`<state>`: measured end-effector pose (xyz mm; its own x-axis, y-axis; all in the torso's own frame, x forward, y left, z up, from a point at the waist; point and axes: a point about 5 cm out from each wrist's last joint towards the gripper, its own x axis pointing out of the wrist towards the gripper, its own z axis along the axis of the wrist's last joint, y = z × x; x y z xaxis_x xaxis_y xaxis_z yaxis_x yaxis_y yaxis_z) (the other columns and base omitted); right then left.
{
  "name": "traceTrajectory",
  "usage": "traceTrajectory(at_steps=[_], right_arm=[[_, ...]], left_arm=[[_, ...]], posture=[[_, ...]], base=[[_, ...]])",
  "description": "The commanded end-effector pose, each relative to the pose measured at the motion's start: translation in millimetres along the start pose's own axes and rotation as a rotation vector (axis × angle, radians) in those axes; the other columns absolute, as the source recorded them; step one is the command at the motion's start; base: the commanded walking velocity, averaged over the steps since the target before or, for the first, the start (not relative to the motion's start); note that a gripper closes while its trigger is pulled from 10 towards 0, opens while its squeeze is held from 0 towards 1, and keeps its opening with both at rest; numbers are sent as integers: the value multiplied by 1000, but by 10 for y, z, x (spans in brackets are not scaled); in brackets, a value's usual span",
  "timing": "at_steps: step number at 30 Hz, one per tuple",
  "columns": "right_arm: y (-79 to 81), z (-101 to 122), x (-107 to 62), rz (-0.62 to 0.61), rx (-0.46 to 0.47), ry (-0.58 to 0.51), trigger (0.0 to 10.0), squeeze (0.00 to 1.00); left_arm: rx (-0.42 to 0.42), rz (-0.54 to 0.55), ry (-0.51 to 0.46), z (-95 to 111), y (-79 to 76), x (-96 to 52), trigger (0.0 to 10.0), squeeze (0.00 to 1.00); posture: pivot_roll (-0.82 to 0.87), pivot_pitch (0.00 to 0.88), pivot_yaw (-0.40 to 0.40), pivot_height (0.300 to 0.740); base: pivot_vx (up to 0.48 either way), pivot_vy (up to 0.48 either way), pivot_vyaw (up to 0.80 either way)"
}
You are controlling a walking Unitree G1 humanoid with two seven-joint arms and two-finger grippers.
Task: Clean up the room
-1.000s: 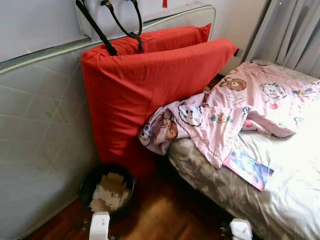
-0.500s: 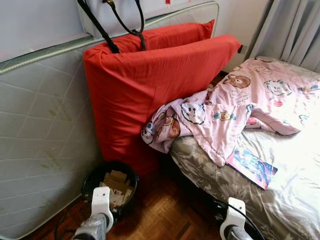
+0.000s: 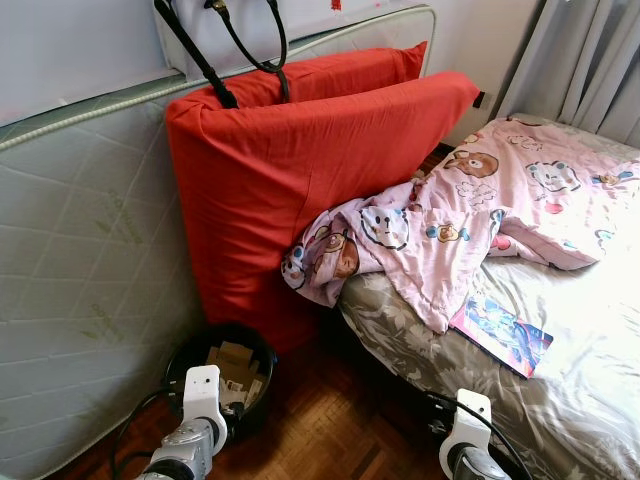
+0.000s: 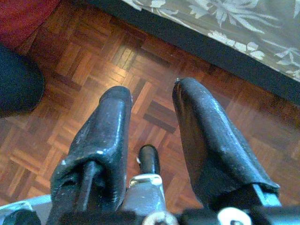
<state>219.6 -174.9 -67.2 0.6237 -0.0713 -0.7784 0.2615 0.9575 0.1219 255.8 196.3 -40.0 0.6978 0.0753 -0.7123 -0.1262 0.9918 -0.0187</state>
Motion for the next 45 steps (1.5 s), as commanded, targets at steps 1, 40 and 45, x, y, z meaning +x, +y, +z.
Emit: traceTrajectory(at_steps=[1, 40, 45], right_arm=[[-23, -17, -3, -9, 0, 9, 10000, 0], [-21, 7, 0, 11, -66, 5, 10000, 0], [-18, 8, 0, 22, -82, 10, 10000, 0]], left_arm=[[-14, 0, 7, -12, -4, 0, 10000, 0], [-15, -7, 25, -24, -10, 1, 10000, 0], [-15, -6, 28, -27, -11, 1, 10000, 0]], posture=[[-13, 0, -40, 740], [-12, 0, -43, 740], [-14, 0, -42, 740]], base=[[0, 0, -769], [0, -67, -464], [0, 0, 320]])
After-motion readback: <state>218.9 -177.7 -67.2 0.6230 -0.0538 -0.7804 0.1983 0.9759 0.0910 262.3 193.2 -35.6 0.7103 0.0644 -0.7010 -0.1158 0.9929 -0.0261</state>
